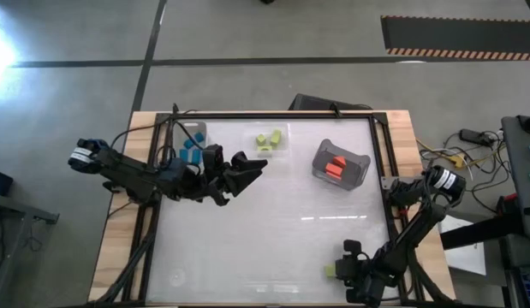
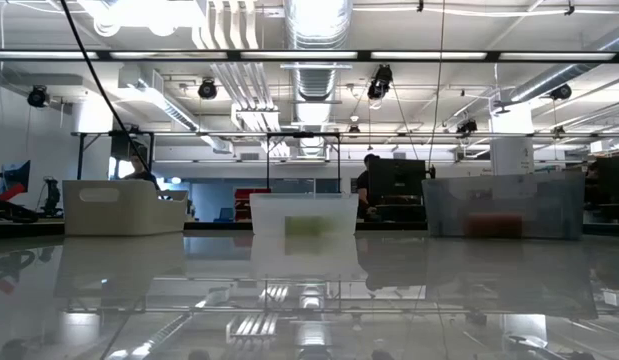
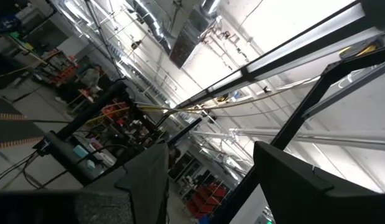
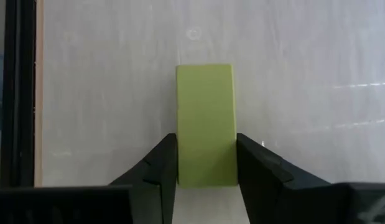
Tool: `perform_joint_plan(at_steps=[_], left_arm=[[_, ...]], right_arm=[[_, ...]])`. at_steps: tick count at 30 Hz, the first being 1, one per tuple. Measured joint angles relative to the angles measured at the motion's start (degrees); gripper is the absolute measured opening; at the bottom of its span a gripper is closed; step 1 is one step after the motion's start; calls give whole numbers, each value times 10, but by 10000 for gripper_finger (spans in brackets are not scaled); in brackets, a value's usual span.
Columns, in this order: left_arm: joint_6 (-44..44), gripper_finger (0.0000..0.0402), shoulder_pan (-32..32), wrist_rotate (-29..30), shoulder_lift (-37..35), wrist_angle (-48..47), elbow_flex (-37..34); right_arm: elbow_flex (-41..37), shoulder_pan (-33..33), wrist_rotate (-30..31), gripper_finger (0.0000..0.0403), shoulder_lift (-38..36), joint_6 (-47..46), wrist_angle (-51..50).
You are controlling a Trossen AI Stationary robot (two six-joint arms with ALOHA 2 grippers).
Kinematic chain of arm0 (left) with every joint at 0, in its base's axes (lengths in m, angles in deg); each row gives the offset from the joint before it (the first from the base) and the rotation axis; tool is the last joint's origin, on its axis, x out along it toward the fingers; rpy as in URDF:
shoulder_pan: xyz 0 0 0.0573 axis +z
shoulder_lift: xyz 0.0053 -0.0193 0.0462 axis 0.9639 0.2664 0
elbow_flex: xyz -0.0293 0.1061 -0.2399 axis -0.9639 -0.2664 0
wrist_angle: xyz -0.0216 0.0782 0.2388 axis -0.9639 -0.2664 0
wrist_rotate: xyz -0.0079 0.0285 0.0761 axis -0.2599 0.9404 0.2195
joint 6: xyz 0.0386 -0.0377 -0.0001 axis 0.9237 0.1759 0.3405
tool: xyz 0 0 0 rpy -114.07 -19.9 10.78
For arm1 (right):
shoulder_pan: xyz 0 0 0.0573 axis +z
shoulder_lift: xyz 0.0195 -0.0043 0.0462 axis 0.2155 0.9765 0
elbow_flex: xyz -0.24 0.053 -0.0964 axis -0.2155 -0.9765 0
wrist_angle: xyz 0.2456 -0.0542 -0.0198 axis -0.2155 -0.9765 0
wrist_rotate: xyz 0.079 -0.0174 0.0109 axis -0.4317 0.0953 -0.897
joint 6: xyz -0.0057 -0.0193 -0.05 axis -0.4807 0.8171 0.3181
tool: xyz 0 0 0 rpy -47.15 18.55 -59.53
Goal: Sort & place blocks by color
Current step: Put the green block into the transparent bin
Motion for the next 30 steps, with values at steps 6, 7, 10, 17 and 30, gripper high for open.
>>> perform_joint_plan(at_steps=[6, 7, 10, 17, 30], left_arm=[[0, 219, 3, 14, 0, -37, -1], [0, 219, 5, 15, 0, -40, -1], [4, 219, 7, 15, 0, -56, -1], [79, 218, 10, 15, 0, -73, 2], [174, 218, 118, -114, -37, -268, -1]], right_arm=[[3, -13, -18, 118, -21, 8, 0], [5, -17, -16, 118, -31, 16, 1], [9, -39, 4, 118, -74, 31, 4], [7, -120, 42, 118, -203, 114, 1], [-2, -366, 30, 118, -394, 317, 130]])
